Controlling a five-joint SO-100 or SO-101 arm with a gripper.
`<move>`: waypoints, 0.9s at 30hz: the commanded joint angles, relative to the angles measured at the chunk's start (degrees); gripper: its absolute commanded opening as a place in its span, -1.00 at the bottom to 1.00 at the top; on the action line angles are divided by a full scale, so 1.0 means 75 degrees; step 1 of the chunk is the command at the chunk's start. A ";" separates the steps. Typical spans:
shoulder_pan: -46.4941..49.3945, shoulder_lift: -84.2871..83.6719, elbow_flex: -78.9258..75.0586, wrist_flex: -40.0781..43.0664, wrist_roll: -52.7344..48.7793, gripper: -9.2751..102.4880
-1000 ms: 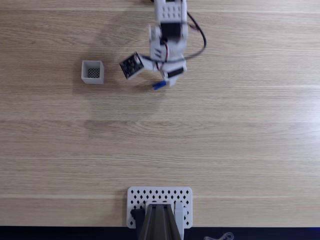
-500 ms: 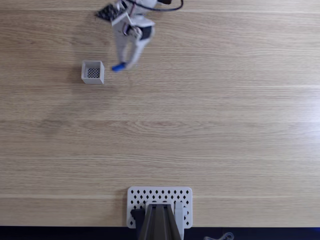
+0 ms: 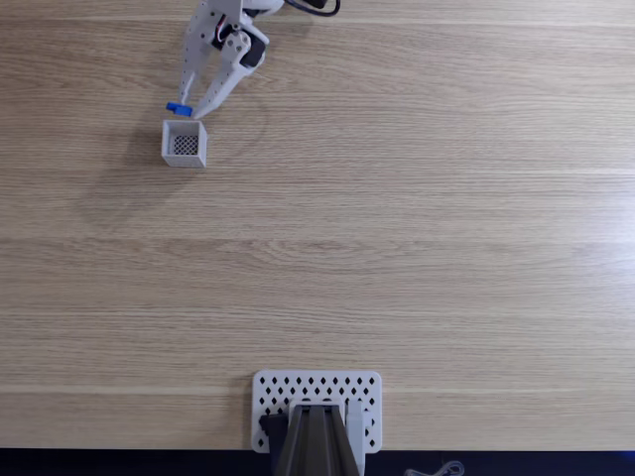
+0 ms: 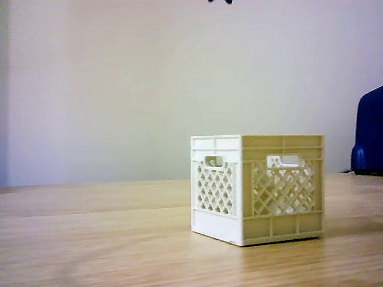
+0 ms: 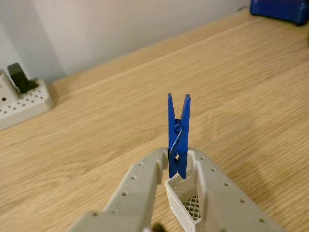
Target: Grasp a peg and put it in the crate.
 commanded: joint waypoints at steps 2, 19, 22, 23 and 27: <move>0.0070 -0.0797 -0.0164 -0.1102 -0.0012 -0.84; 0.0457 -0.2871 -0.0984 -0.2121 -0.0023 -0.84; 0.0457 -0.2965 -0.1160 -0.2121 -0.0047 -0.84; 0.0469 -0.3012 -0.1219 -0.2121 -0.0047 -0.84; 0.0480 -0.3199 -0.1406 -0.2121 -0.0023 -0.84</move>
